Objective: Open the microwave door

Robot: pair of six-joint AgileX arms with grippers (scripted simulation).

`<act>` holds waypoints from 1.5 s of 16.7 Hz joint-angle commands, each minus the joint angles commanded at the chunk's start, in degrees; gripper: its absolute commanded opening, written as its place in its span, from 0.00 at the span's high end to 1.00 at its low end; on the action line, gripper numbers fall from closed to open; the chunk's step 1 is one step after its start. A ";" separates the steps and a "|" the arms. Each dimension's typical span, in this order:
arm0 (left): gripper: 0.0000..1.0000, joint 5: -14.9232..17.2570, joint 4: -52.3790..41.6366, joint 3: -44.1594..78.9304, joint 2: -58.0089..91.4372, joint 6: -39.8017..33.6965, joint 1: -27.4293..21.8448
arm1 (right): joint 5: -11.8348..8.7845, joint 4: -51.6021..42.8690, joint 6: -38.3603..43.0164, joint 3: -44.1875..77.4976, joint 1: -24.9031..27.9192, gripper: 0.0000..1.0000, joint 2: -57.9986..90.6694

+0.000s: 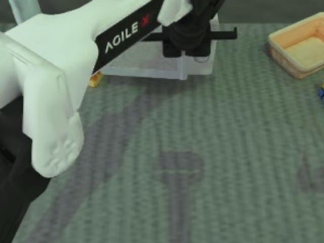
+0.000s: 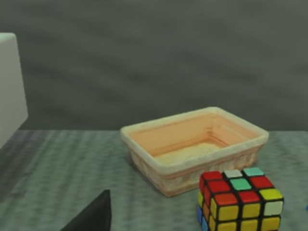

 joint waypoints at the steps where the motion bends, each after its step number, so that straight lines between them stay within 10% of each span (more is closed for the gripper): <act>1: 1.00 0.00 0.00 0.00 0.00 0.00 0.00 | 0.00 0.00 0.00 0.00 0.00 0.00 0.00; 25: 1.00 1.57 5.91 -11.01 -6.04 4.12 0.07 | 0.00 0.00 0.00 0.00 0.00 0.00 0.00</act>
